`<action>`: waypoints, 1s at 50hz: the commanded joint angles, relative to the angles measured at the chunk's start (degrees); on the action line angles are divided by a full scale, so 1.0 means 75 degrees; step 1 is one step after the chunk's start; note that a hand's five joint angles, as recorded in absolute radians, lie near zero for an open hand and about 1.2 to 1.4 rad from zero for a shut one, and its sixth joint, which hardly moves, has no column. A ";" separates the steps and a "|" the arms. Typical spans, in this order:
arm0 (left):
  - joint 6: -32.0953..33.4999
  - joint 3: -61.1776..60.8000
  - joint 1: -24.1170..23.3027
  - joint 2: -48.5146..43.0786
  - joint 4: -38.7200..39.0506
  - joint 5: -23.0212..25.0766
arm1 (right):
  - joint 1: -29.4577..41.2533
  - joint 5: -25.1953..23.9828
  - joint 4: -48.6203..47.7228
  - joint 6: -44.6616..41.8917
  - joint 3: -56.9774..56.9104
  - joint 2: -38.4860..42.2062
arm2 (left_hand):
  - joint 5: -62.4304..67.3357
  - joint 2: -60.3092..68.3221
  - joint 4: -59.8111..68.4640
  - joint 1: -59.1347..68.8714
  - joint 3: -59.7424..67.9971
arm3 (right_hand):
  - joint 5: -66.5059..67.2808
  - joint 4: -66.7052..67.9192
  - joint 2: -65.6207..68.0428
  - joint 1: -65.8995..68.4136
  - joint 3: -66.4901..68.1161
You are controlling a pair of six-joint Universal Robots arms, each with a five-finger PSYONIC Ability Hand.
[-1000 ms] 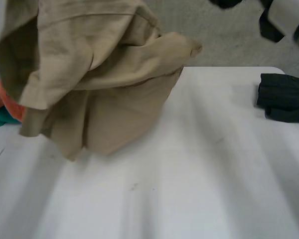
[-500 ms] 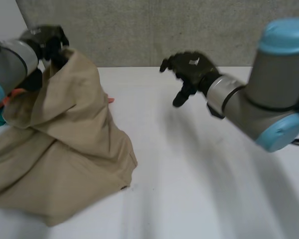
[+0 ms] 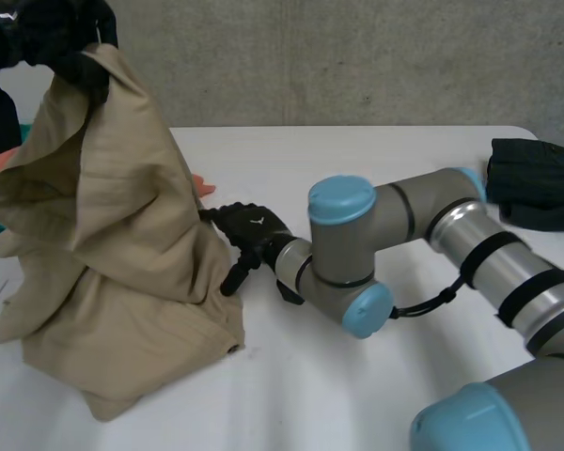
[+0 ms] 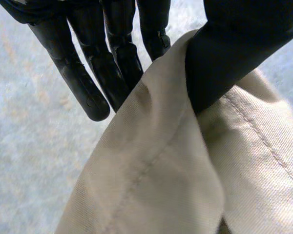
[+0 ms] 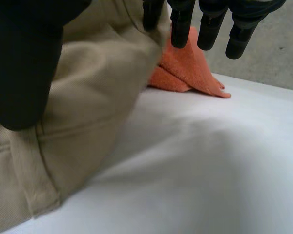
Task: Fold the laundry.
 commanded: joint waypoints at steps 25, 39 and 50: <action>-0.0841 -0.0383 -0.0073 0.1567 -0.0359 0.0919 | -0.2150 -0.0200 -0.0130 -0.2143 0.4152 -0.6219 | 0.1618 0.1521 0.1507 0.1948 0.1561 | 0.7685 0.7750 0.7792 0.7885 0.7780; -0.0759 -0.0419 -0.0471 0.1520 -0.0336 0.0626 | -0.1612 -0.1243 0.1663 -0.0231 0.3930 -0.3500 | 0.1531 0.1434 0.1420 0.1861 0.1474 | 0.0317 0.0382 0.0424 0.0517 0.0412; -0.0688 -0.0407 -0.0518 0.1555 -0.0347 0.0509 | -0.1832 -0.1220 0.1476 -0.0149 0.3883 -0.3814 | 0.1486 0.1389 0.1375 0.1816 0.1429 | 0.8820 0.8886 0.8928 0.9020 0.8916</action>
